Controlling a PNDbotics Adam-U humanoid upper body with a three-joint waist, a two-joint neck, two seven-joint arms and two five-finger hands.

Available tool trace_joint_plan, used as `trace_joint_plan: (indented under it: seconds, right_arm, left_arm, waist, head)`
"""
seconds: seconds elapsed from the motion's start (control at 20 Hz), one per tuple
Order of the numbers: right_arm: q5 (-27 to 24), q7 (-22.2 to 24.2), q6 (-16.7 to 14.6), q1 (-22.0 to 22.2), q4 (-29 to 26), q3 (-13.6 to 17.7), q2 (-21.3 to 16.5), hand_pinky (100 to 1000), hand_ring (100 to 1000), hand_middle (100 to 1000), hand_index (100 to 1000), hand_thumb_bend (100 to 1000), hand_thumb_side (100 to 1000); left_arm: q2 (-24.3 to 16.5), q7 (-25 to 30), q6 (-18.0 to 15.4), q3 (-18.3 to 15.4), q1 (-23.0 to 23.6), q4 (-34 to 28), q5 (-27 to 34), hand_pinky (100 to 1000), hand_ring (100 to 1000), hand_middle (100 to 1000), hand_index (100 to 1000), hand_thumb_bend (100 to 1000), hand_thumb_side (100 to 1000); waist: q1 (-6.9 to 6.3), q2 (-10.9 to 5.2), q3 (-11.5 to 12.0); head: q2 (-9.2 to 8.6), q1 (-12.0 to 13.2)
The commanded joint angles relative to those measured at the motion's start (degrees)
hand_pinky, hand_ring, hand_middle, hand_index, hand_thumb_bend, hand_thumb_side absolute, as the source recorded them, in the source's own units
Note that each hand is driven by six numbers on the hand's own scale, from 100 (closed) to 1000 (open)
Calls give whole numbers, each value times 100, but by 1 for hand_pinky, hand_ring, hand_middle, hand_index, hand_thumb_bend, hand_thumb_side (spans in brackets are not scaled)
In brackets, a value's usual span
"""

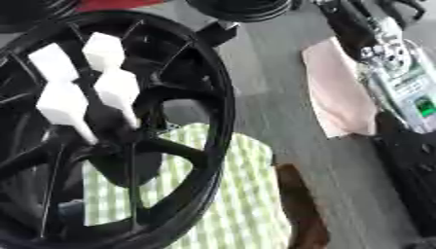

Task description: Pull the pin out of the wheel hub.

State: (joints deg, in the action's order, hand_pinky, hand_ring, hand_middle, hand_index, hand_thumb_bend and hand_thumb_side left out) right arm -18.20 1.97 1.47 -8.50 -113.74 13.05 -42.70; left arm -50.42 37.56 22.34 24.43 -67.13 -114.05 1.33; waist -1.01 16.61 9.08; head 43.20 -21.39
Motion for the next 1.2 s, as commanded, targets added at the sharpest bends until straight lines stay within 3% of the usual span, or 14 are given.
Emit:
trace_joint_plan:
  seconds: [0.05, 0.4, 0.55, 0.8, 1.2]
  right_arm:
    - [30, -34, -28, -14, -86, 92, -209, 938, 941, 396, 629, 100, 701]
    - [41, -47, -49, -15, -86, 93, -227, 937, 941, 396, 629, 100, 700]
    - [44, -41, -48, -29, -86, 85, -231, 937, 941, 396, 629, 100, 701]
    - [49, -30, -45, -54, -86, 74, -228, 937, 940, 394, 628, 100, 702]
    - [34, 19, -33, -117, -86, 50, -181, 938, 939, 393, 627, 100, 705]
  left_arm:
    - [-256, -74, -113, -236, -93, -54, 162, 831, 694, 676, 813, 334, 409]
    - [-281, -11, -138, -218, -76, -54, 189, 831, 692, 675, 819, 336, 413]
    - [-248, 62, -110, -141, -87, -54, 159, 837, 736, 686, 827, 340, 420]
    - [-108, 320, 57, 140, -132, -54, -12, 838, 740, 744, 845, 362, 423]
    - [168, 752, 332, 573, -151, -54, -318, 842, 748, 749, 861, 374, 423]
  waist:
    - [5, -86, -6]
    - [13, -72, -22]
    - [14, -59, -30]
    - [17, -32, -54]
    - [49, 30, -139]
  head:
    - [16, -27]
    - [12, -2]
    - [-19, 8]
    - [-63, 36]
    - [-83, 111]
